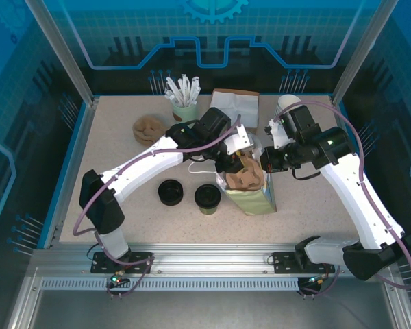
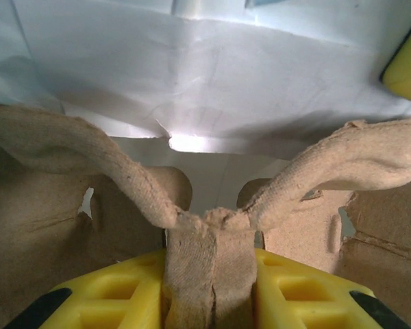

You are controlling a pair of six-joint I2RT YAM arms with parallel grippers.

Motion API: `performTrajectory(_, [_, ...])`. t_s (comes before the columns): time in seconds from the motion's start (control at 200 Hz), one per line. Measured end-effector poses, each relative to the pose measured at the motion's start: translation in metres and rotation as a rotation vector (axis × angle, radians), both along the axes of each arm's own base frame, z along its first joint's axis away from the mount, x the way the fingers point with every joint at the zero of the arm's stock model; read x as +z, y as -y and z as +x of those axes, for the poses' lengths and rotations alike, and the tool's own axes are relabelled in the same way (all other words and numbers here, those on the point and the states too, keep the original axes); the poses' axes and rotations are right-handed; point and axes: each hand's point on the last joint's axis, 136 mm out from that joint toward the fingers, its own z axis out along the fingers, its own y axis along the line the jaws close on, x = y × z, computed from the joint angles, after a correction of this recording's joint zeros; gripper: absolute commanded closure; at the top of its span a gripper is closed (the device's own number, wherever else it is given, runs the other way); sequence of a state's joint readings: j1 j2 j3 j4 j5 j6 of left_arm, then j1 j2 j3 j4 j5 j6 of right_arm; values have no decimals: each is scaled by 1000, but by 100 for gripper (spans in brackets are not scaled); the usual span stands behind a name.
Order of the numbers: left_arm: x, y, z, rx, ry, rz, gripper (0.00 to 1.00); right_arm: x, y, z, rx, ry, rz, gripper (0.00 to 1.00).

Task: Pack the takeout coffee

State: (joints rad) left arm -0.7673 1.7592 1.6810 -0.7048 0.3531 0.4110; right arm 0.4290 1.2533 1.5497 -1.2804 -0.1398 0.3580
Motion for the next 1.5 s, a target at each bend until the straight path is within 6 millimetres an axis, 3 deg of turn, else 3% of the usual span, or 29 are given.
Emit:
performTrajectory(0.85, [-38,17,6,-3,0,94,69,-1,0,5,-68,-9,49,100])
performTrajectory(1.346, [-53,25,7,-15,-22,108,69,-4,21,10,-130,18,-31,100])
performTrajectory(1.501, [-55,37,6,-33,-19,106,68,-3,27,9,-144,32,-53,100])
